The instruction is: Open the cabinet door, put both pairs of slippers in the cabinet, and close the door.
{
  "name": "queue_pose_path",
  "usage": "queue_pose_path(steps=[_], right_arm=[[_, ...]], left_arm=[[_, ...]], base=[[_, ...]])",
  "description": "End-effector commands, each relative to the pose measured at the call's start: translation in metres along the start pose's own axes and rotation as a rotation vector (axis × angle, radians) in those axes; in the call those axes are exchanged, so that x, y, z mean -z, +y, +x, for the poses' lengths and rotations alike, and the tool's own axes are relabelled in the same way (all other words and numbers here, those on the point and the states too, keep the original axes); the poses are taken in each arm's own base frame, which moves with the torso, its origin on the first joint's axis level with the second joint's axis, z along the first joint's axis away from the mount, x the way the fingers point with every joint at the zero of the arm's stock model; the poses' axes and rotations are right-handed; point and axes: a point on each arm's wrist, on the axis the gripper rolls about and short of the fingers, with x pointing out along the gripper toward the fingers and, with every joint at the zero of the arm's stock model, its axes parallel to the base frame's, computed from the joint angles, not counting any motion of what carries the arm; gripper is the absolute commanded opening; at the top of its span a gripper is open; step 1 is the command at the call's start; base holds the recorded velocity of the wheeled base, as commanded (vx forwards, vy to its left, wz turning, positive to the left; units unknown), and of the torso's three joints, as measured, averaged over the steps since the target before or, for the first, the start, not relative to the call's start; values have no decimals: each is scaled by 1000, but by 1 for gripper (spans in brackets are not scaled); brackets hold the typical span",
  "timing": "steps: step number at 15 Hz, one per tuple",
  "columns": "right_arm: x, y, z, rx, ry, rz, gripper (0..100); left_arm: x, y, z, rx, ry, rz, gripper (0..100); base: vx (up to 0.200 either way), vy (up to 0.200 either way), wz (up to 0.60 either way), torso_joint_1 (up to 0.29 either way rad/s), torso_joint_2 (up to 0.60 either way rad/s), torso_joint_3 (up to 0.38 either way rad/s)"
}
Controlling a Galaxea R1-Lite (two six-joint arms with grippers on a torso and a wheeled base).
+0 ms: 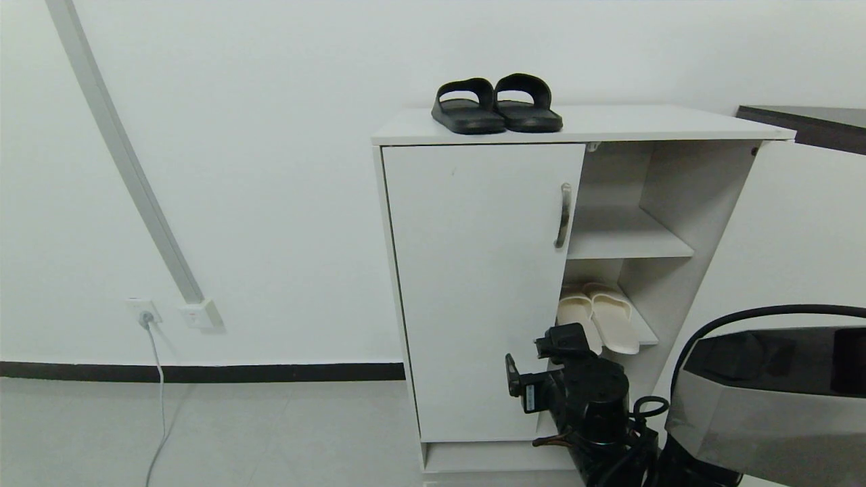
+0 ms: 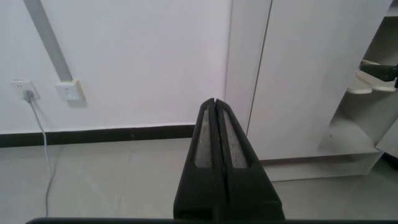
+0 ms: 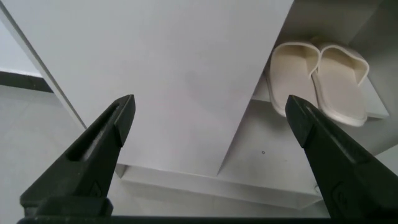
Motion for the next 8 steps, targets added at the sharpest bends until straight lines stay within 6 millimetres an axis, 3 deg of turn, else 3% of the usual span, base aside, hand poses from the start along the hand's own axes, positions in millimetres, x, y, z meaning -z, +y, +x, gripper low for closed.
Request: queue_pose_path(steps=[1,5,8], right_arm=[[2,1,0,-2,3,-6,100],[2,1,0,-2,5,-10,100],[2,1,0,-2,5,-10,100]], left_arm=[[0,0,0,0,1,0,0],[0,0,0,1,1,0,0],[0,0,0,1,1,0,0]], base=[[0,0,0,0,0,0],[0,0,0,3,-25,-29],[0,0,0,31,-318,-281]])
